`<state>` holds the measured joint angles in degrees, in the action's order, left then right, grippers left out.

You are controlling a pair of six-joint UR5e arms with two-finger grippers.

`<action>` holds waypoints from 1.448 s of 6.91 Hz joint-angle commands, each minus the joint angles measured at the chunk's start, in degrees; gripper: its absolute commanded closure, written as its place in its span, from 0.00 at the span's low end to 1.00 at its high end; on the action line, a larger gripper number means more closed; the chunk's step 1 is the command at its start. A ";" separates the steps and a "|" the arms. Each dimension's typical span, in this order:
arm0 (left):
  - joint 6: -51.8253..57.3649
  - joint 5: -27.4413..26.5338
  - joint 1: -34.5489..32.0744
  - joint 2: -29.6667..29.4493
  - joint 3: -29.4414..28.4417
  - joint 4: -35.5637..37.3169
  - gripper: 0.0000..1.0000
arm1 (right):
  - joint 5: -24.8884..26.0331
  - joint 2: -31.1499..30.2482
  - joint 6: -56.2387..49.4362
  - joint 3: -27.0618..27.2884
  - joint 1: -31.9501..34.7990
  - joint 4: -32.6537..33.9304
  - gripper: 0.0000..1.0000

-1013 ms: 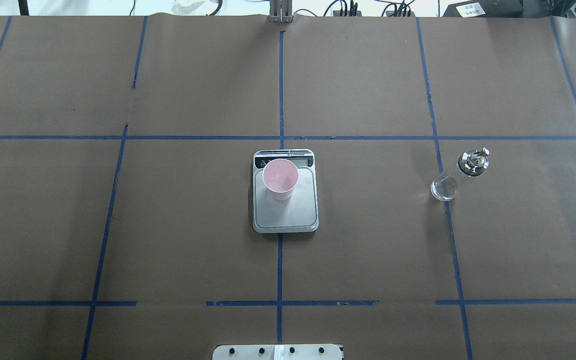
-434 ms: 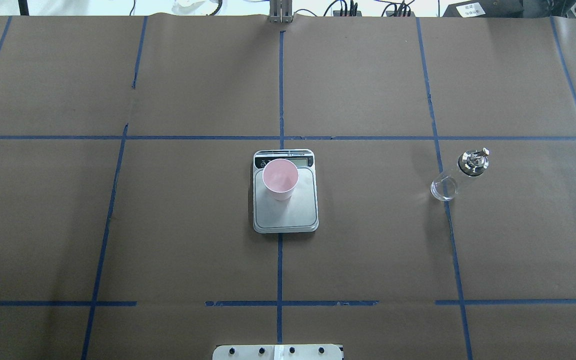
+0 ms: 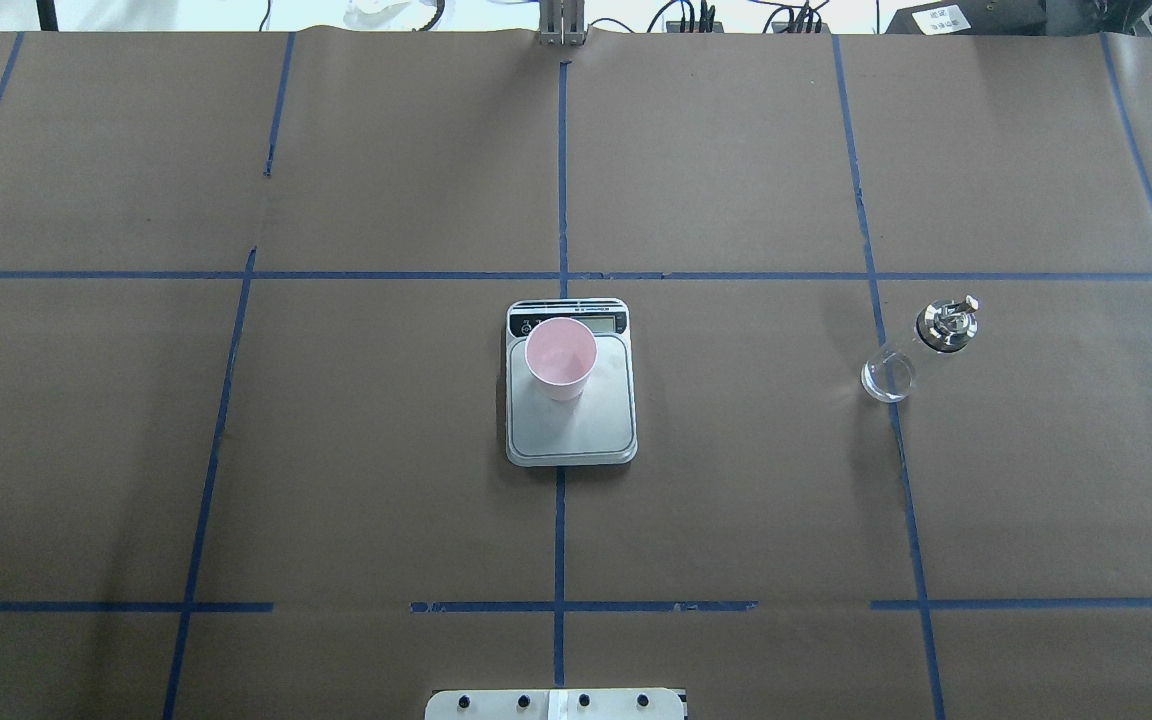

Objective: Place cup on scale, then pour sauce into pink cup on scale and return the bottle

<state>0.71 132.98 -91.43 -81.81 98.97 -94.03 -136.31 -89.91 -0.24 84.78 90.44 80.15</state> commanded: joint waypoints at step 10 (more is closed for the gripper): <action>-4.40 0.70 -0.06 0.16 -0.45 -7.48 0.00 | -0.19 0.00 0.24 0.21 0.00 -0.08 0.00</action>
<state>-3.69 133.65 -91.49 -81.64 98.49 -101.48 -136.46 -89.91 0.00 84.99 90.44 80.07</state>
